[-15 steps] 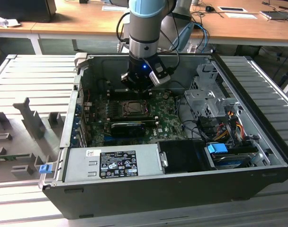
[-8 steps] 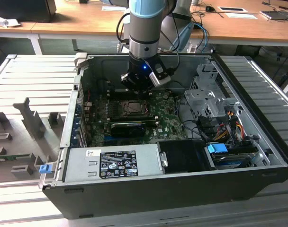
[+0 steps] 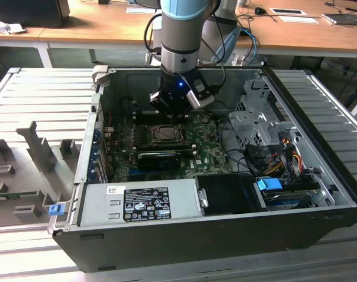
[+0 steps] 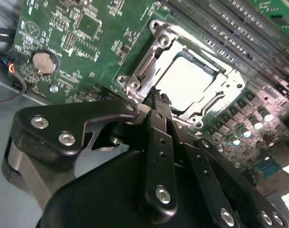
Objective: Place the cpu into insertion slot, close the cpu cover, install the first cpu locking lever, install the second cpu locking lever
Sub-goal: 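Install the second cpu locking lever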
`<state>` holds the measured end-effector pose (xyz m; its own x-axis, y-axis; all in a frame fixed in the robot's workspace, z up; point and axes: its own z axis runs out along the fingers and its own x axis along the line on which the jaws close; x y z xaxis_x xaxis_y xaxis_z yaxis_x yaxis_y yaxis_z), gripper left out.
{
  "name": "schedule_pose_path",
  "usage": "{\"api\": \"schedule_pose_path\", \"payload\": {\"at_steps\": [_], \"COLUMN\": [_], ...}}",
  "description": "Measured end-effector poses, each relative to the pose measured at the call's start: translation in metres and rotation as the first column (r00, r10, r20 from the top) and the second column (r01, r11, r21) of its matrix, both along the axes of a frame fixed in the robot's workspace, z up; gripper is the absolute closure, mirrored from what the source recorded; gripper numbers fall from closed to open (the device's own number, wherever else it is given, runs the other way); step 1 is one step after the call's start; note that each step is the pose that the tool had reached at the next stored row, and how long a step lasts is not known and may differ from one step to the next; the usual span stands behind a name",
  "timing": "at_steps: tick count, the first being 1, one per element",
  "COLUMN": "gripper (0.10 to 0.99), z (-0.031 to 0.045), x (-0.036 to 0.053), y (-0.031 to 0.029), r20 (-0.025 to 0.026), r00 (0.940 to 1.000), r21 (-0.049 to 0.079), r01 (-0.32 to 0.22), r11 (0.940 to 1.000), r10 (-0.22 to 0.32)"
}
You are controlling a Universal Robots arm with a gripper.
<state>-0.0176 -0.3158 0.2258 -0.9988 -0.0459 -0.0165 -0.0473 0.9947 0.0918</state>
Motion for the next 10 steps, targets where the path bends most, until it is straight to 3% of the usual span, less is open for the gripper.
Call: {"api": "schedule_pose_path", "payload": {"at_steps": [2,10], "gripper": [0.980,0.980], "z": [0.0000,0.0094], "x": [0.0000,0.0001], "y": [-0.0058,-0.0083], "r20": [0.0000,0.0001], "r00": [1.0000,1.0000], "r21": [0.000,0.000], "r01": [0.000,0.000], "r11": [1.0000,1.0000], "r10": [0.000,0.000]}}
